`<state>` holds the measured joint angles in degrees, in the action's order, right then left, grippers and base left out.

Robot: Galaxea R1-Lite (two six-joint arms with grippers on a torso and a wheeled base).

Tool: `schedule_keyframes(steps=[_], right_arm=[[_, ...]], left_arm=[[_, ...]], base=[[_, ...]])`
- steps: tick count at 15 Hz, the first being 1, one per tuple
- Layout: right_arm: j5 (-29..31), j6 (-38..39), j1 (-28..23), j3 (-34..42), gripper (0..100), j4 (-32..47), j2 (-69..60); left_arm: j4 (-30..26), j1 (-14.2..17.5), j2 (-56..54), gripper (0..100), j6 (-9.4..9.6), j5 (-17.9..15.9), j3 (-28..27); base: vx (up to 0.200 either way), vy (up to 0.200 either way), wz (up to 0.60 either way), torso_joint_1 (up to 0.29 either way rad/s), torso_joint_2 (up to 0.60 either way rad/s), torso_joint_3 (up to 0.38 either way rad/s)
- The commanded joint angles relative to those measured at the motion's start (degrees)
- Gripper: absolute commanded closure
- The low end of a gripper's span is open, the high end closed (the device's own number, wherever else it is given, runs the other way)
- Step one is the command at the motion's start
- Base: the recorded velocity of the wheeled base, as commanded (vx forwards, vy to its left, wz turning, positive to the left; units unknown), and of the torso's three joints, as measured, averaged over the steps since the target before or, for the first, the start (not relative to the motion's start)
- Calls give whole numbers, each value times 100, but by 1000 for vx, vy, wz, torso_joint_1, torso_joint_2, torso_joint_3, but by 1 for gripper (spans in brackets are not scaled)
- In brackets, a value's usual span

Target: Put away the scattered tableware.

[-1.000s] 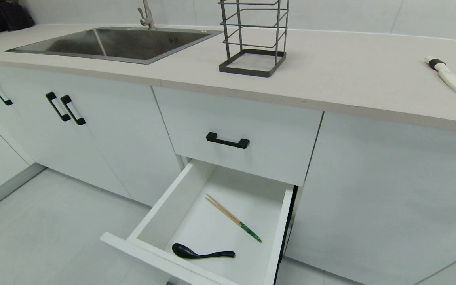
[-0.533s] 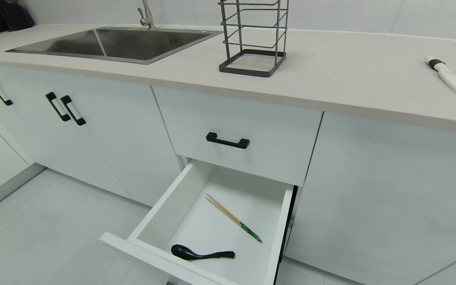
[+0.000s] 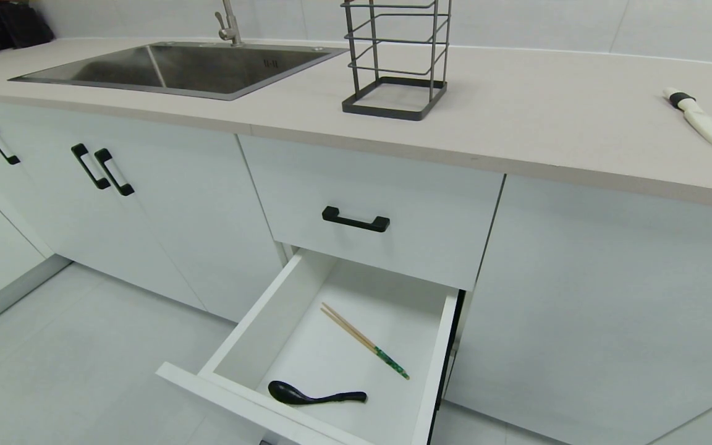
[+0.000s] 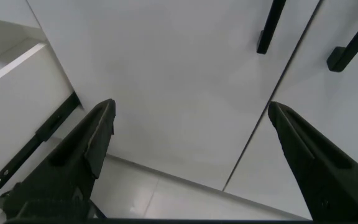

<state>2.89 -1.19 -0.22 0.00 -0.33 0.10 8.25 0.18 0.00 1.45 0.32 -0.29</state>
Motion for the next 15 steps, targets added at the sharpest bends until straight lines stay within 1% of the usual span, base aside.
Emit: schedule_keyframes(steps=[1, 2, 3, 4, 5, 6, 7, 10, 12, 13, 15], right_arm=[[36, 23, -4, 0, 0, 15, -10], [36, 23, -4, 0, 0, 15, -10], [36, 23, -4, 0, 0, 15, -10], [19, 14, -4, 0, 0, 15, -10], [10, 23, -4, 0, 0, 15, -10], [10, 40, -4, 0, 0, 7, -10], [-8, 155, -4, 0, 0, 7, -10], [-8, 234, -4, 0, 0, 7, -10], [-8, 234, -4, 0, 0, 7, -10], [-8, 234, -4, 0, 0, 7, -10], [-8, 234, -4, 0, 0, 7, -10]], left_arm=[[599, 26, 70, 0, 215, -708, -287], [484, 26, 149, 0, 215, -928, -463], [-78, -106, 589, 0, 83, -1359, -946], [-553, -317, 1063, 0, -48, -1772, -1201], [-773, -431, 1318, 0, -48, -1992, -1280], [-940, -563, 1749, 0, -40, -2343, -1289], [-948, -677, 2250, 0, -40, -2581, -1263], [-940, -836, 2988, 0, -31, -2721, -1245], [-940, -888, 3182, 0, -4, -2756, -1245], [-940, -932, 3366, 0, 13, -2835, -1245], [-922, -1055, 3973, 0, 259, -2853, -1280]], base=[[0, 0, 0, 0, 0, 0], [0, 0, 0, 0, 0, 0], [0, 0, 0, 0, 0, 0], [0, 0, 0, 0, 0, 0], [0, 0, 0, 0, 0, 0], [0, 0, 0, 0, 0, 0], [0, 0, 0, 0, 0, 0], [0, 0, 0, 0, 0, 0], [0, 0, 0, 0, 0, 0], [0, 0, 0, 0, 0, 0], [0, 0, 0, 0, 0, 0]])
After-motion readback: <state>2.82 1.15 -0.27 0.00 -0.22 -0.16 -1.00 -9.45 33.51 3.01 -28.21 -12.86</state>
